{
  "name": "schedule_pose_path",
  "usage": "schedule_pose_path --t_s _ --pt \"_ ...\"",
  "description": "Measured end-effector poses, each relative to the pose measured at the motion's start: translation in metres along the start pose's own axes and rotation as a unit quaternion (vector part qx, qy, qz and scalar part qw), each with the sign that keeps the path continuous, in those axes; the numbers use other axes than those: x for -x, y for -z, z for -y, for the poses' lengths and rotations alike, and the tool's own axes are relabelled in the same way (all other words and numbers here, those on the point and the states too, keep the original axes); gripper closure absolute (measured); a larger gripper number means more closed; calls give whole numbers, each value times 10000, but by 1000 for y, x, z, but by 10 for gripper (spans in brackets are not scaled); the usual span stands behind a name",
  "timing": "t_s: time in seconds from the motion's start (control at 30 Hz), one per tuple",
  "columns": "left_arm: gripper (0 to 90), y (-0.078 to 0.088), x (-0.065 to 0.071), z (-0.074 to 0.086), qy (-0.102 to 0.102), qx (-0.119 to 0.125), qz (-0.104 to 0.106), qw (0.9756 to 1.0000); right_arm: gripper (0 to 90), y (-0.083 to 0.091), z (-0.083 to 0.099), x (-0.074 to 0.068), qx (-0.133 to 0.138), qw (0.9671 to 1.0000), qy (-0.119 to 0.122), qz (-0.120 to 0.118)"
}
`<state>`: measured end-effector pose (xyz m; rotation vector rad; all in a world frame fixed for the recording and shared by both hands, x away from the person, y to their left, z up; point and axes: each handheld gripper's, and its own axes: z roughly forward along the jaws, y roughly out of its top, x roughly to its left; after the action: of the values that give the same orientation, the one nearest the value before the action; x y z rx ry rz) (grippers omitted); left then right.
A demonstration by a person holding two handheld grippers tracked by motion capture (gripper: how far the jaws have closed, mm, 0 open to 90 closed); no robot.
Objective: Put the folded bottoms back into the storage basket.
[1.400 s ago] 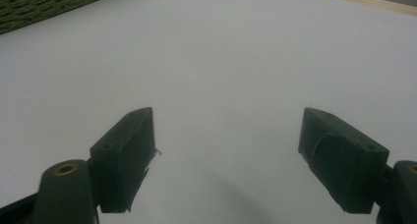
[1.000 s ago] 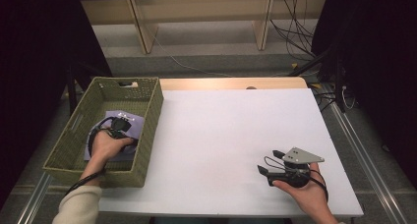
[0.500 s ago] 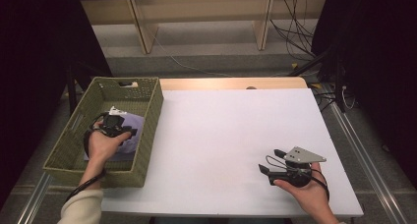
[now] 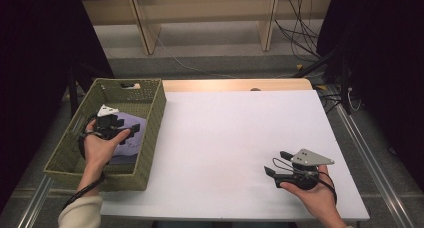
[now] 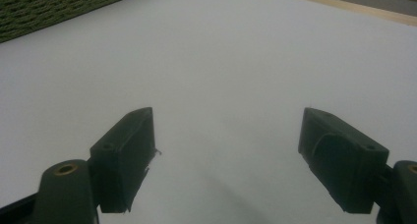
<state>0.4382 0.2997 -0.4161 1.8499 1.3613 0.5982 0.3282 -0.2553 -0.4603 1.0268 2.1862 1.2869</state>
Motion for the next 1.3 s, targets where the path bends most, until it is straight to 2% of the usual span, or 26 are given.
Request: schedule_pose_path --t_s 0.2,0.23,0.57,0.9,1.3 --pt "193 5 3 -2 135 226 62 9996 226 0 0 0 10 10000 20 -23" --pt "184 6 3 -3 108 235 60 9996 226 0 0 0 9 10000 20 -25" --pt "136 15 8 -4 53 384 488 9981 226 1 -1 0 12 10000 40 -51" --pt "119 23 18 -1 -61 349 649 9973 225 1 -1 0 3 10000 58 -71" --pt "79 32 42 -8 -363 398 871 9947 226 1 -1 -1 -7 9999 71 -93"
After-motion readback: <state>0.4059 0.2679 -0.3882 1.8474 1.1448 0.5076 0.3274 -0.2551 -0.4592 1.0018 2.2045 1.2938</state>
